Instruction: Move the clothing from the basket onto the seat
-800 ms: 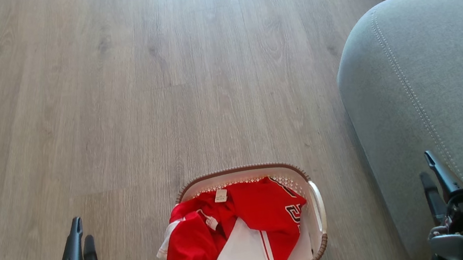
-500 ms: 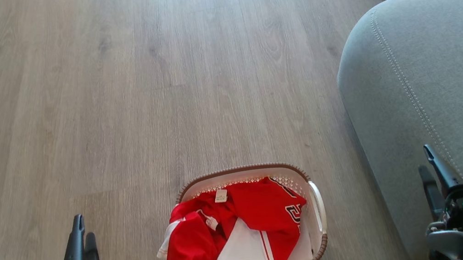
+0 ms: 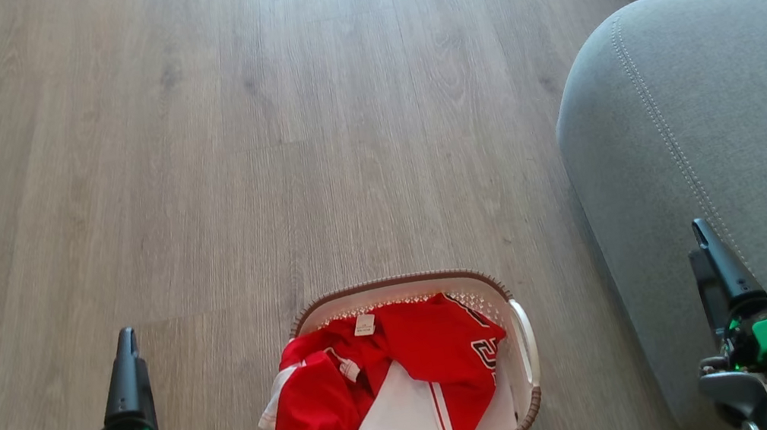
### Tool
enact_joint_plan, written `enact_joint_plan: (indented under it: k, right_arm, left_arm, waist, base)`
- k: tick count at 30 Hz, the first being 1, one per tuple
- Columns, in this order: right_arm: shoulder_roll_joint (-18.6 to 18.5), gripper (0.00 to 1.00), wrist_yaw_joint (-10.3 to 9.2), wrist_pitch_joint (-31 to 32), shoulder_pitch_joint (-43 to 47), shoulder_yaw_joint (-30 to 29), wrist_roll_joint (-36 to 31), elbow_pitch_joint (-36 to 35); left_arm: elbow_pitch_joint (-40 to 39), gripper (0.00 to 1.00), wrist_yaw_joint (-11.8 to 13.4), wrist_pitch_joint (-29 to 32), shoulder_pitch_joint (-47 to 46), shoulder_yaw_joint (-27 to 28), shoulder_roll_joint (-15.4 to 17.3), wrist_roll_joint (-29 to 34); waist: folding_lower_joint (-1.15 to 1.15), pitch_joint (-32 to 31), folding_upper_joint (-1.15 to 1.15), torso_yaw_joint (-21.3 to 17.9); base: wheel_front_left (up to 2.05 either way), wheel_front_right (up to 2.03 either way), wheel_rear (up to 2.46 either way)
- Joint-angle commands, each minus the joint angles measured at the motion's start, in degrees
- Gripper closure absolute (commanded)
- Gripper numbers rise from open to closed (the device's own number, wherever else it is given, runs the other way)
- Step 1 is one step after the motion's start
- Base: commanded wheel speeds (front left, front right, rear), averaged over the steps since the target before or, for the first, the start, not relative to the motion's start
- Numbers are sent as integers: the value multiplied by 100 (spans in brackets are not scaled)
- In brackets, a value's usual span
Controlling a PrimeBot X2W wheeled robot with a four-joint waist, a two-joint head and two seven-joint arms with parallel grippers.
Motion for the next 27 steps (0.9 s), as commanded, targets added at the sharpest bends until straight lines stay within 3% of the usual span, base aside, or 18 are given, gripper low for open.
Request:
enact_joint_plan:
  k: [1, 27]
  right_arm:
    - [-138, 0, 16, -71, -272, 47, -149, -282]
    - [-361, 0, 26, -497, -248, 465, -2719, -747]
  left_arm:
    - [-258, 0, -8, -49, -328, 5, 66, 189]
    - [-748, 0, 122, -468, -328, -274, 100, 3090]
  waist:
    - [0, 0, 0, -2]
    - [0, 7, 0, -59]
  base:
    - [0, 0, 0]
    - [0, 0, 0]
